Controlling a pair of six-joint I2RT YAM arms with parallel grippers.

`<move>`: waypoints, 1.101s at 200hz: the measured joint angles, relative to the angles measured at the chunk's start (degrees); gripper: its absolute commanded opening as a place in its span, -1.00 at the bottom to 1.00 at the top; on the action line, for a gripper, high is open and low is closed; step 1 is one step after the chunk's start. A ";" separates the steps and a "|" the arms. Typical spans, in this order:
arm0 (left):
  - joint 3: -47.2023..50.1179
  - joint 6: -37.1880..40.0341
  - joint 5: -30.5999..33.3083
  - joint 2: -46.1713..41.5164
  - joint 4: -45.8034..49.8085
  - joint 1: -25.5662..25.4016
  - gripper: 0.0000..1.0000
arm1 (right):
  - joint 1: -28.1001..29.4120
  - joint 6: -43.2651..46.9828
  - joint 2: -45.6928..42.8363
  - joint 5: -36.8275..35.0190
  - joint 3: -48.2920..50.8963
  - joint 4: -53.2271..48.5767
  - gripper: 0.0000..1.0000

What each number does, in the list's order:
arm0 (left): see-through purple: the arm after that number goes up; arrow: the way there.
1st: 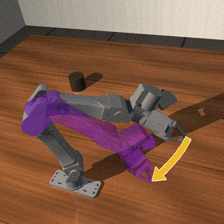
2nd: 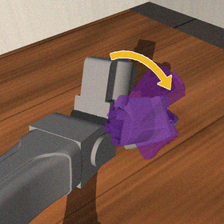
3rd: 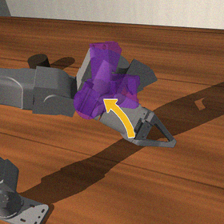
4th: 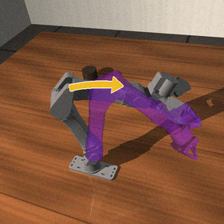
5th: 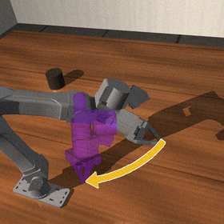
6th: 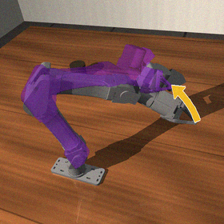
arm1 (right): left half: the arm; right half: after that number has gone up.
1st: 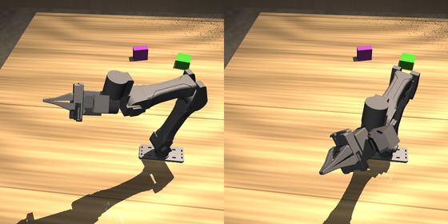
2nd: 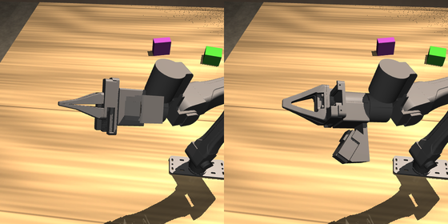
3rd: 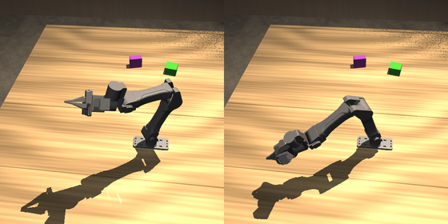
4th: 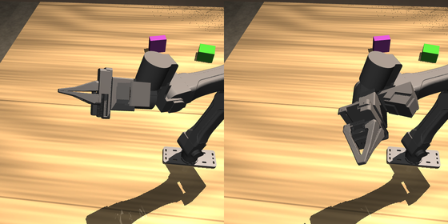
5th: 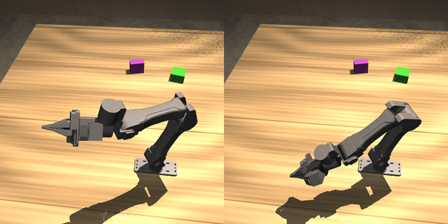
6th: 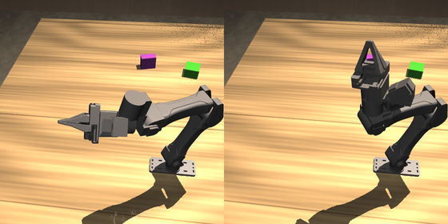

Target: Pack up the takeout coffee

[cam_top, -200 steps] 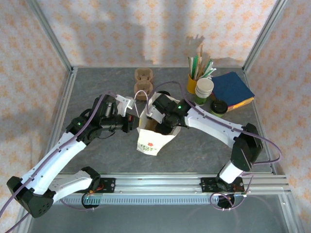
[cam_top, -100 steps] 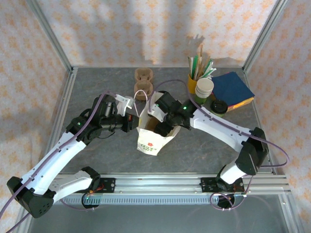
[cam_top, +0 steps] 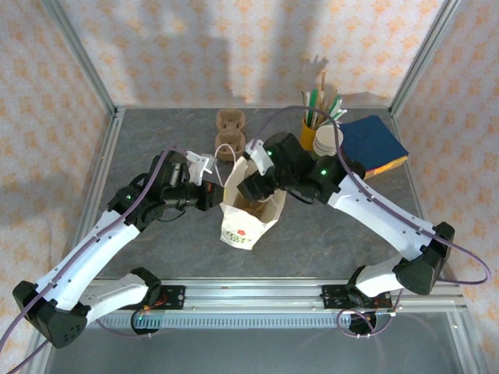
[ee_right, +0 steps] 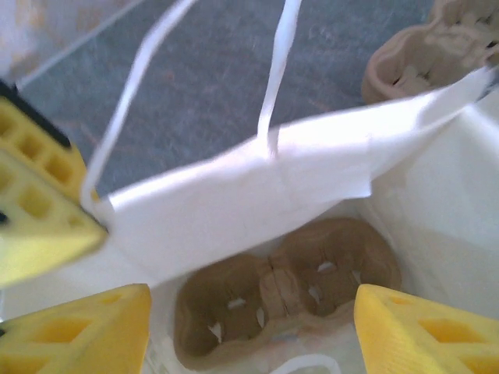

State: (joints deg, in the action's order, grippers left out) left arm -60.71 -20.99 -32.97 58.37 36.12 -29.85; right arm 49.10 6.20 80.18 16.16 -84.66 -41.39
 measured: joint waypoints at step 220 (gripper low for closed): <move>-17.18 -1.49 24.06 -4.33 9.53 0.00 0.27 | -0.02 -44.19 4.98 -19.06 -5.66 -8.92 -0.06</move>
State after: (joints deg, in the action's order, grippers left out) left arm -77.89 -22.48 -8.91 54.04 45.65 -29.85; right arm 49.08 -38.00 85.17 -2.90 -90.32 -50.30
